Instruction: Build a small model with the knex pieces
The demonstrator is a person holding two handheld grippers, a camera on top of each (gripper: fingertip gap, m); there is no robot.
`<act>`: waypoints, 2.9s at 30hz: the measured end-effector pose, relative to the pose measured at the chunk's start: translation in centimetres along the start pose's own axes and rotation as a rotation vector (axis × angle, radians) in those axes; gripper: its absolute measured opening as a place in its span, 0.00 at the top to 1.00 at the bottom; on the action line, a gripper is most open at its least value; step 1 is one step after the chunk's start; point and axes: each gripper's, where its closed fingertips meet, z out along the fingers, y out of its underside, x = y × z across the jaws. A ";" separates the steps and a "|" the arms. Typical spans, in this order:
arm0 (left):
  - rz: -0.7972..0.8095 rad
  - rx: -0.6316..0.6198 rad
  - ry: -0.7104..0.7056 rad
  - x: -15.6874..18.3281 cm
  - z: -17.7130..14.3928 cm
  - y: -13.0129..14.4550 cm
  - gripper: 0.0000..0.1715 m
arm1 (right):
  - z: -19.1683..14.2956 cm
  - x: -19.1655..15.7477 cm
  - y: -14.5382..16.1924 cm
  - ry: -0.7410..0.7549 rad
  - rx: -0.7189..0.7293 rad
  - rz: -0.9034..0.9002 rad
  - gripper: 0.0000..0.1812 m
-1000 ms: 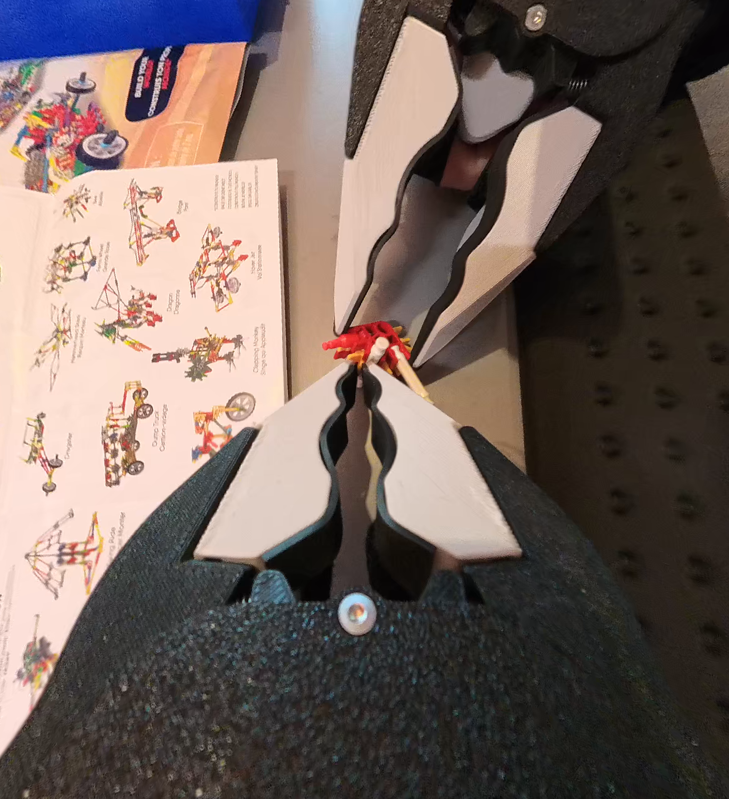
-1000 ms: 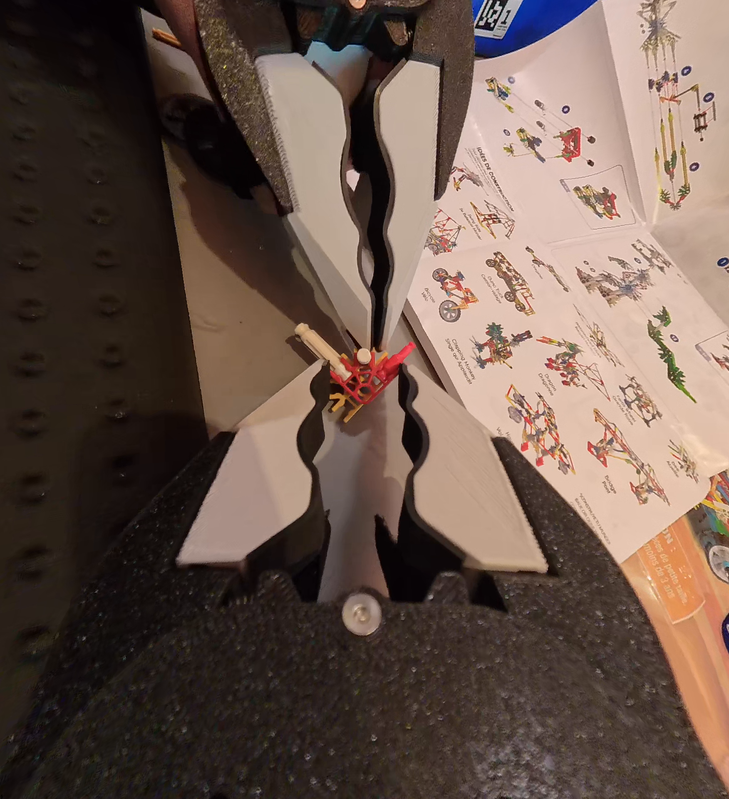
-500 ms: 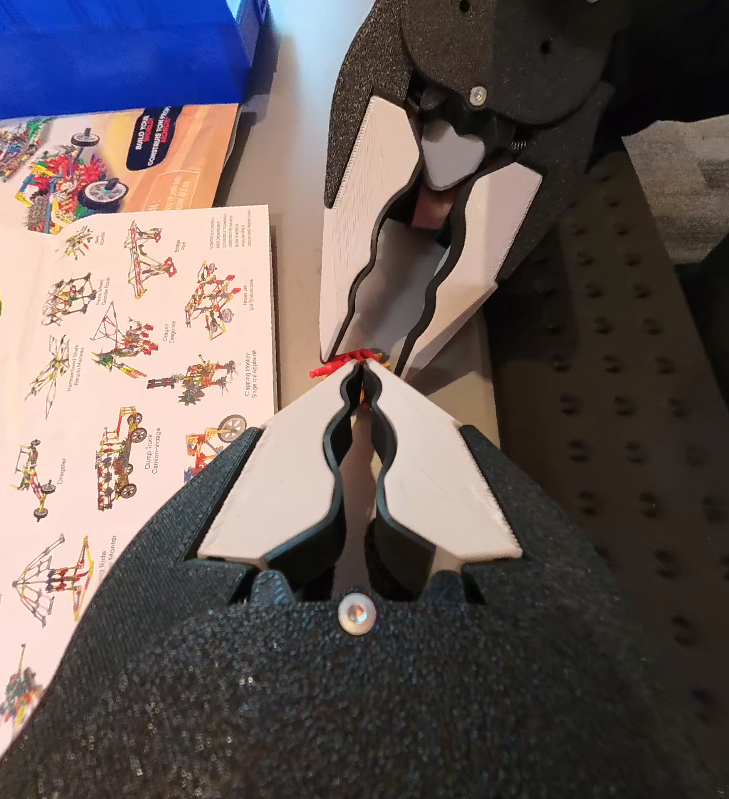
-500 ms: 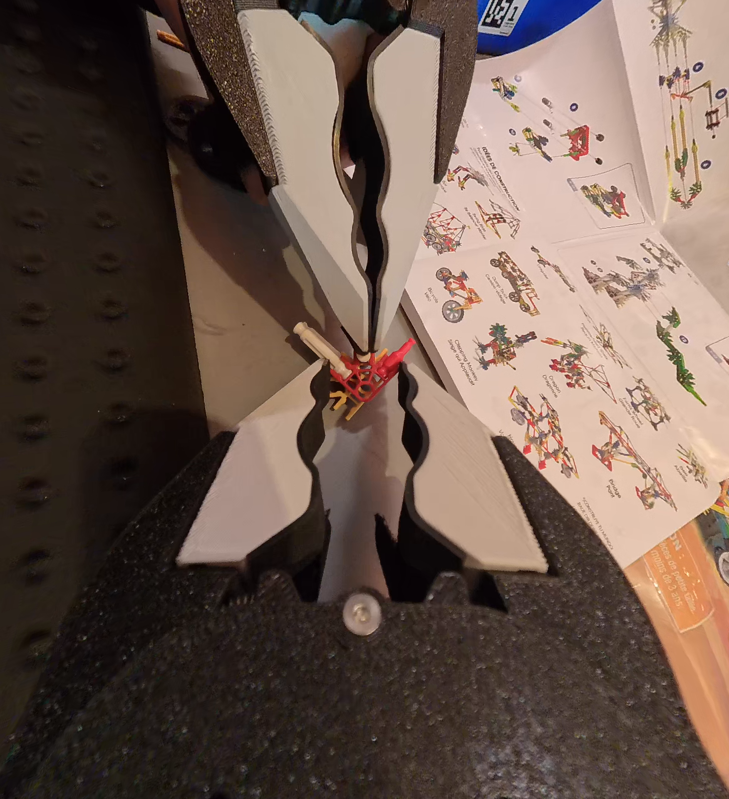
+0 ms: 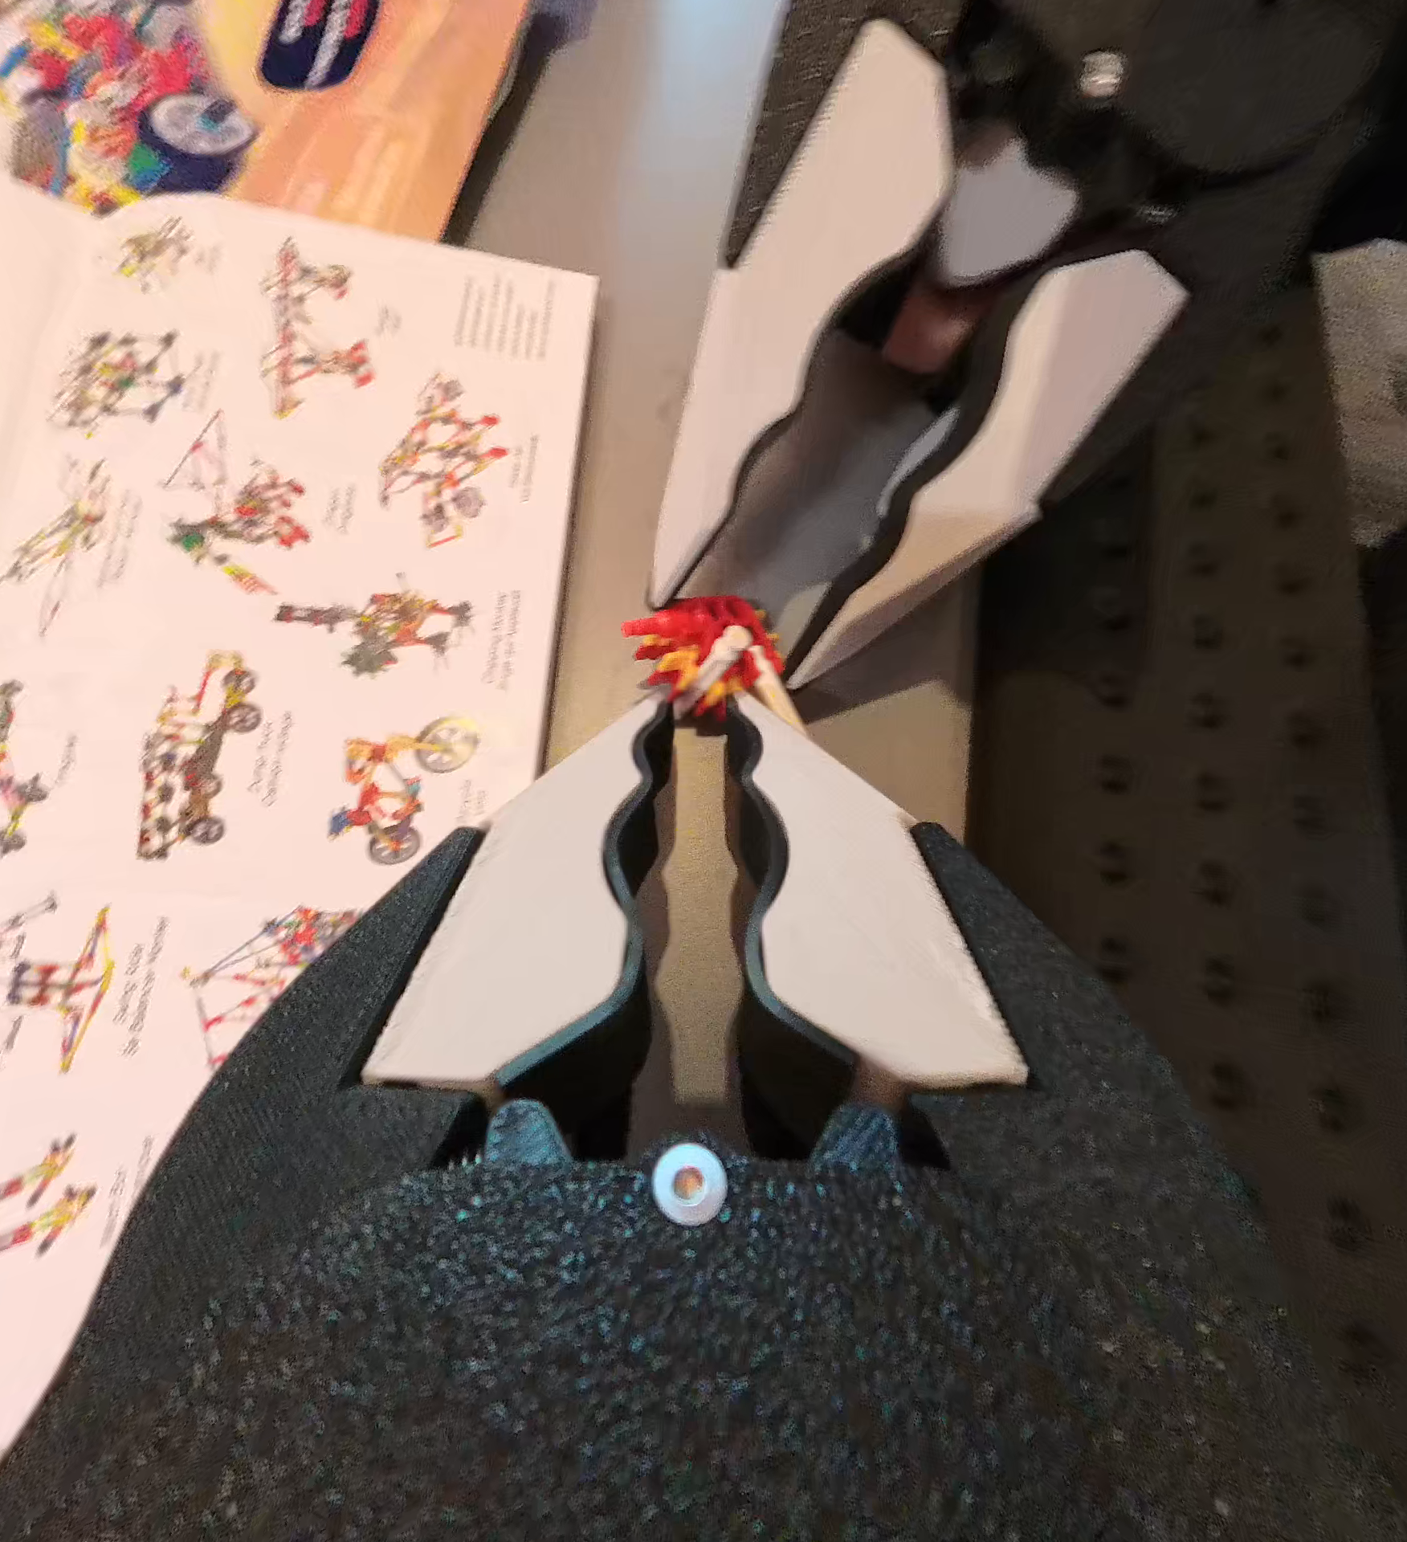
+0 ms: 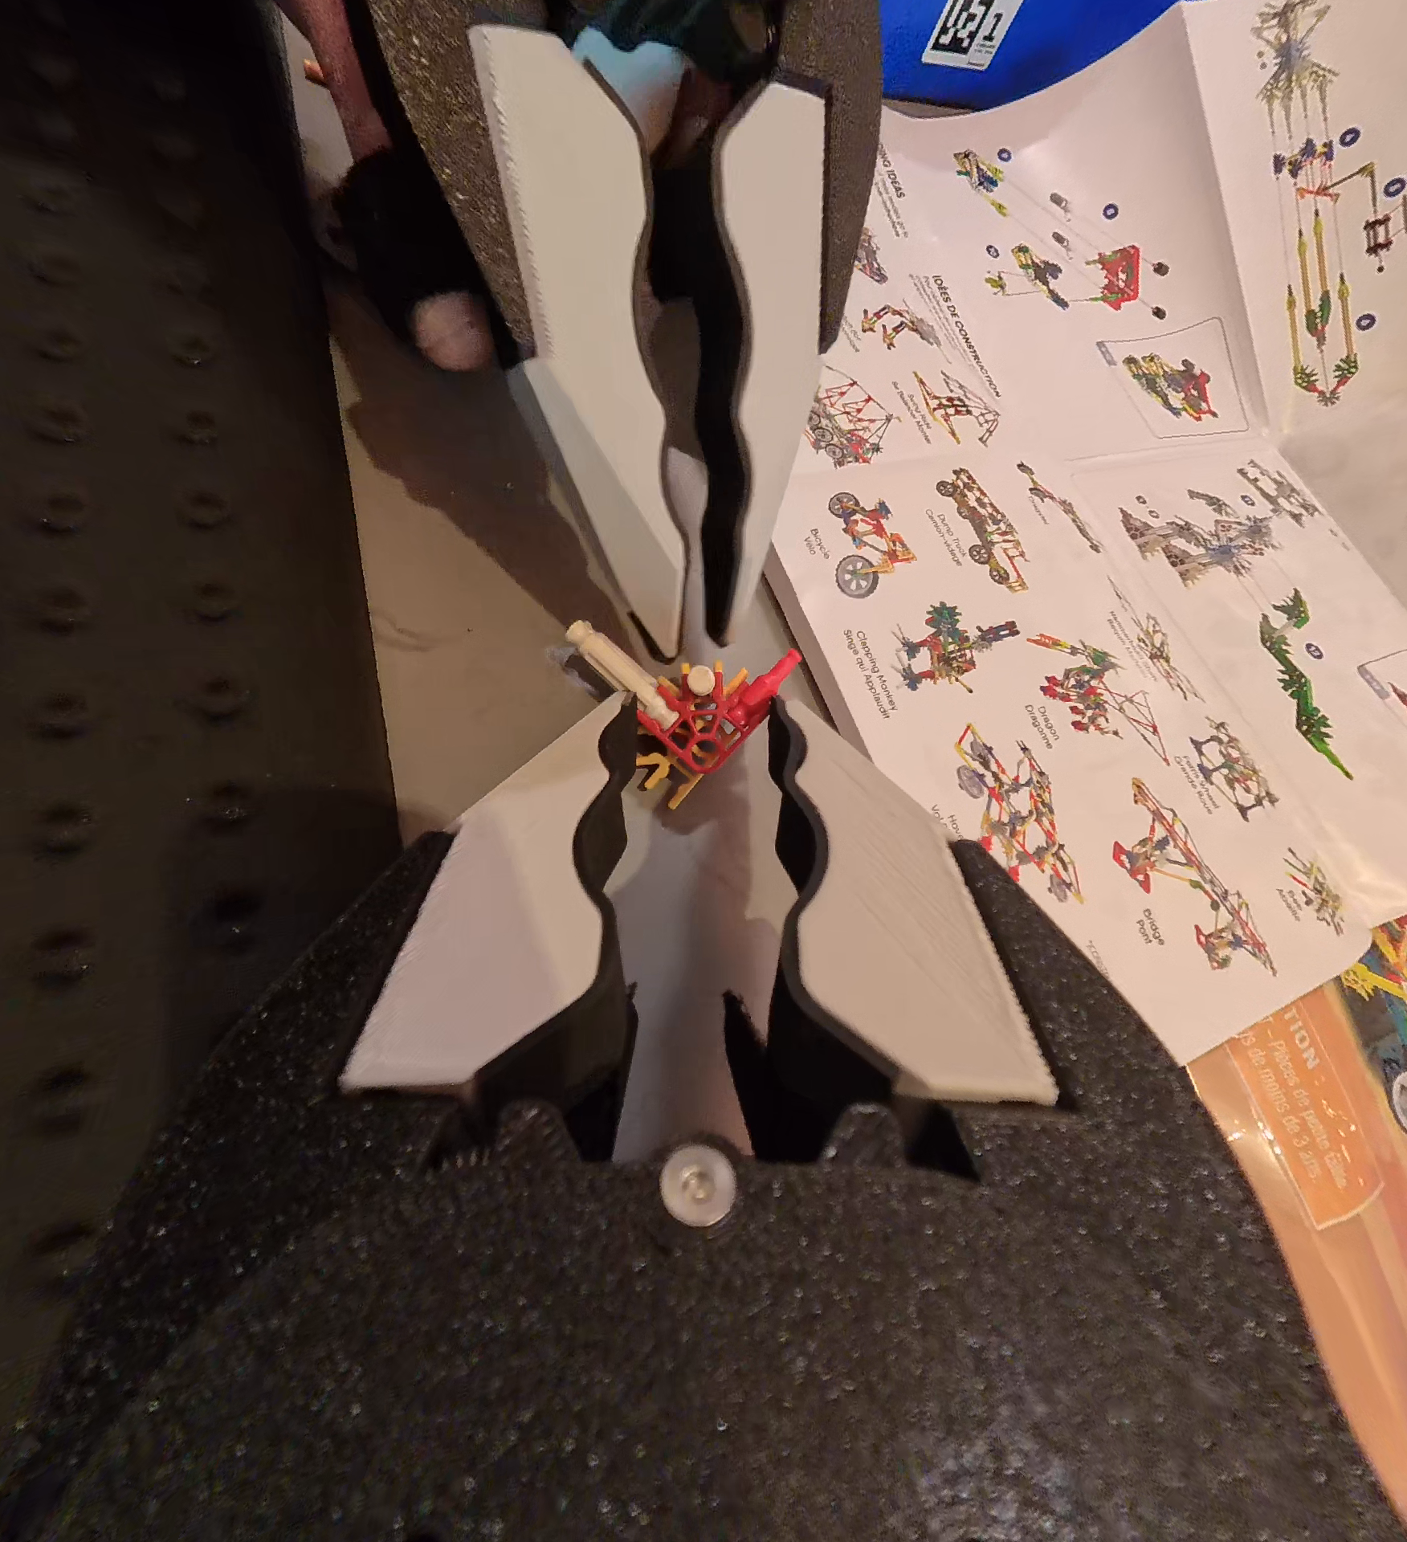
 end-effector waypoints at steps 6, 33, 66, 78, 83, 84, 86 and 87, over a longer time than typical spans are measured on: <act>-0.269 0.007 0.116 0.0 -0.2 -0.5 0.89 | 0.0 0.0 0.0 0.001 0.000 -0.002 0.83; -0.594 0.019 0.322 0.1 0.3 -0.3 0.91 | 0.3 0.3 -0.1 0.050 -0.010 -0.019 0.83; -0.676 0.042 0.391 -0.2 0.1 -0.5 0.87 | 0.5 0.6 -0.1 0.058 -0.011 -0.007 0.83; -0.686 0.050 0.376 -0.5 0.1 -0.5 0.90 | 0.5 0.6 -0.1 0.057 -0.011 -0.006 0.83; -0.671 0.050 0.366 -0.5 0.1 -0.6 0.91 | 0.4 0.6 -0.1 0.061 -0.012 -0.013 0.83; -0.668 0.049 0.364 -0.5 0.1 -0.6 0.91 | 0.4 0.6 -0.1 0.063 -0.012 -0.016 0.83; -0.666 0.051 0.362 -0.5 0.1 -0.6 0.91 | 0.5 0.6 -0.1 0.067 -0.011 -0.020 0.83; -0.667 0.051 0.363 -0.5 0.1 -0.5 0.91 | 0.5 0.6 -0.1 0.067 -0.011 -0.020 0.83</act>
